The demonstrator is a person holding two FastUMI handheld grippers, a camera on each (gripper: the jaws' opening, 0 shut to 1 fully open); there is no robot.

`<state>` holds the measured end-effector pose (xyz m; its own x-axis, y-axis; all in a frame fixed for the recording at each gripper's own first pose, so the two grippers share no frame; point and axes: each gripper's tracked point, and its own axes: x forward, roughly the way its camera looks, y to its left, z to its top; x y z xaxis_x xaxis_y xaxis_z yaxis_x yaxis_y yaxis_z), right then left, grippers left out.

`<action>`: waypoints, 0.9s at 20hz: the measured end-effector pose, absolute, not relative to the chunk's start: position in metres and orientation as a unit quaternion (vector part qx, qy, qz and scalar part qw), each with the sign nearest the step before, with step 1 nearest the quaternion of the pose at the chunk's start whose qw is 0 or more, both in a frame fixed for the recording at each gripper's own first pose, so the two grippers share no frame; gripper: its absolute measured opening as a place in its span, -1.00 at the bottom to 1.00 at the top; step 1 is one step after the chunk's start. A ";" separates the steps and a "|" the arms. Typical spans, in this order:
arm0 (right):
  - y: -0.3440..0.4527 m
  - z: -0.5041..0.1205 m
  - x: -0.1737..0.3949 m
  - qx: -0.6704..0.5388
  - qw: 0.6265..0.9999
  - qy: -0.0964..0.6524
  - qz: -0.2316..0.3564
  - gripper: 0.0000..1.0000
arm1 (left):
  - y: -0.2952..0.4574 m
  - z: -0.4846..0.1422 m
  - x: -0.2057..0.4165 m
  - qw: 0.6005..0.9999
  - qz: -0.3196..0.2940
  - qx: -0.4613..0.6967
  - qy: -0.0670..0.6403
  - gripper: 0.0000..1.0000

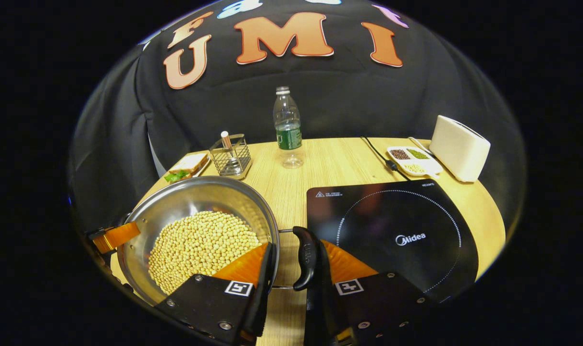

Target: First push the handle of the pot to place it horizontally, then grasp the pot with both hands and set it on the induction cooktop.

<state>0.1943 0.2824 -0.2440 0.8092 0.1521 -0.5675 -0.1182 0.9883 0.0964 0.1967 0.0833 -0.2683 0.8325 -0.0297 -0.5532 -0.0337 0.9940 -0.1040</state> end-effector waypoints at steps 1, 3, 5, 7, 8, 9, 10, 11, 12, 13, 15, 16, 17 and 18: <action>0.278 -0.237 0.193 0.028 0.953 0.294 0.071 -0.13 | 0.079 -0.261 0.197 0.957 0.000 -0.056 0.286 -0.02; 0.268 -0.222 0.188 0.029 0.956 0.284 0.068 -0.05 | 0.068 -0.248 0.194 0.959 -0.004 -0.054 0.279 -0.02; 0.257 -0.210 0.184 0.032 0.958 0.279 0.066 -0.05 | 0.056 -0.234 0.194 0.961 -0.004 -0.056 0.271 -0.02; 0.244 -0.199 0.180 0.036 0.959 0.275 0.062 -0.05 | 0.042 -0.221 0.193 0.962 -0.008 -0.059 0.266 -0.02; 0.237 -0.193 0.179 0.037 0.960 0.271 0.060 -0.05 | 0.034 -0.215 0.191 0.962 -0.011 -0.056 0.266 -0.02; 0.230 -0.187 0.177 0.037 0.961 0.267 0.057 -0.05 | 0.026 -0.211 0.191 0.963 -0.015 -0.053 0.264 -0.02; 0.222 -0.182 0.176 0.037 0.963 0.262 0.054 -0.05 | 0.017 -0.207 0.190 0.963 -0.019 -0.049 0.265 0.00; 0.213 -0.177 0.174 0.038 0.964 0.258 0.051 -0.05 | 0.008 -0.206 0.189 0.962 -0.023 -0.047 0.267 0.00; 0.204 -0.172 0.172 0.039 0.965 0.255 0.047 -0.05 | 0.000 -0.202 0.188 0.962 -0.027 -0.044 0.269 0.00; 0.196 -0.169 0.169 0.041 0.966 0.252 0.043 -0.05 | -0.009 -0.198 0.188 0.962 -0.030 -0.044 0.267 -0.02; 0.179 -0.166 0.165 0.044 0.966 0.250 0.037 -0.05 | -0.027 -0.193 0.190 0.963 -0.038 -0.044 0.263 -0.02; 0.169 -0.165 0.163 0.046 0.967 0.250 0.033 -0.05 | -0.036 -0.191 0.188 0.963 -0.042 -0.043 0.263 -0.02; 0.160 -0.164 0.161 0.046 0.967 0.250 0.029 -0.05 | -0.046 -0.191 0.186 0.962 -0.047 -0.040 0.265 -0.02; 0.150 -0.164 0.159 0.049 0.967 0.250 0.024 -0.05 | -0.056 -0.190 0.186 0.962 -0.052 -0.037 0.265 0.00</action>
